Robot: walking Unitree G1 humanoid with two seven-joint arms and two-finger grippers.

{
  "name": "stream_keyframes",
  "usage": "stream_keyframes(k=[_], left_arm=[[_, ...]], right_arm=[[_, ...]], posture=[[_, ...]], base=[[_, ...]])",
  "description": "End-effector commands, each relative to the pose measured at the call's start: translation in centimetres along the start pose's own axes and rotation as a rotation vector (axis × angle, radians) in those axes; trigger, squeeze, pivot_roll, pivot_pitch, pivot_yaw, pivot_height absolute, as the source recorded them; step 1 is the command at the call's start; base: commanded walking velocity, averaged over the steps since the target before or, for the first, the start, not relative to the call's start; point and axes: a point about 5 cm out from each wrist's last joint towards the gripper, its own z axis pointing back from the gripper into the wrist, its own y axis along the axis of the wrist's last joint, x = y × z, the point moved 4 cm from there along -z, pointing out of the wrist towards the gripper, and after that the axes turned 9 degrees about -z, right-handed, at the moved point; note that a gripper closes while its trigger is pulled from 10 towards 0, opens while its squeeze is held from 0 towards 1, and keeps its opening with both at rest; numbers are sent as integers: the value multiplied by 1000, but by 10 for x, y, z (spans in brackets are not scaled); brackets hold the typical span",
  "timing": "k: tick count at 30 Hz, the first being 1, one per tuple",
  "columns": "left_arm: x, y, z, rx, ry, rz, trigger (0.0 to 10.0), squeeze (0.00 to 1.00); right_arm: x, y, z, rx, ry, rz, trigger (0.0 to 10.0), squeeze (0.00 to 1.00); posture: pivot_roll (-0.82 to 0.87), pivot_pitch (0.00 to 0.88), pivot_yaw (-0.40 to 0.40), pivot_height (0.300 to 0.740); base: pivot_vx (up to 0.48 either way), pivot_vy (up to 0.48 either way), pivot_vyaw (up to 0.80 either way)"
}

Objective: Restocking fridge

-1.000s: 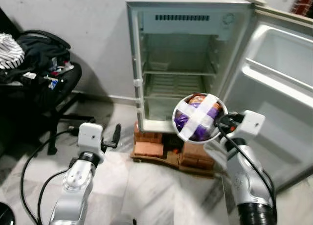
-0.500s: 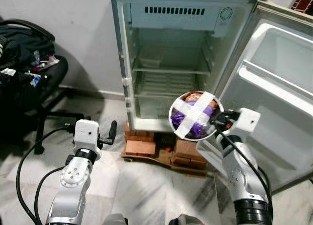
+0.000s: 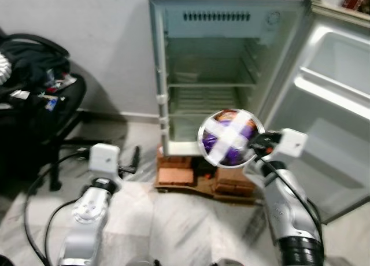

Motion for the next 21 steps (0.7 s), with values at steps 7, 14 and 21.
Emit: stream_keyframes(k=[7, 14, 21], left_arm=[[-10, 0, 1, 2, 20, -25, 10000, 0], [-11, -1, 0, 7, 40, -50, 10000, 0], [-11, -2, 1, 4, 35, -68, 10000, 0]], right_arm=[[-11, 7, -2, 34, 28, -10, 10000, 0], [-11, 8, -1, 39, 27, -11, 10000, 0], [-11, 11, -2, 51, 27, -5, 10000, 0]], posture=[[71, 71, -25, 740], [70, 66, -26, 740], [70, 67, -29, 740]], base=[[355, 324, 0], [359, 318, -395], [412, 0, 0]])
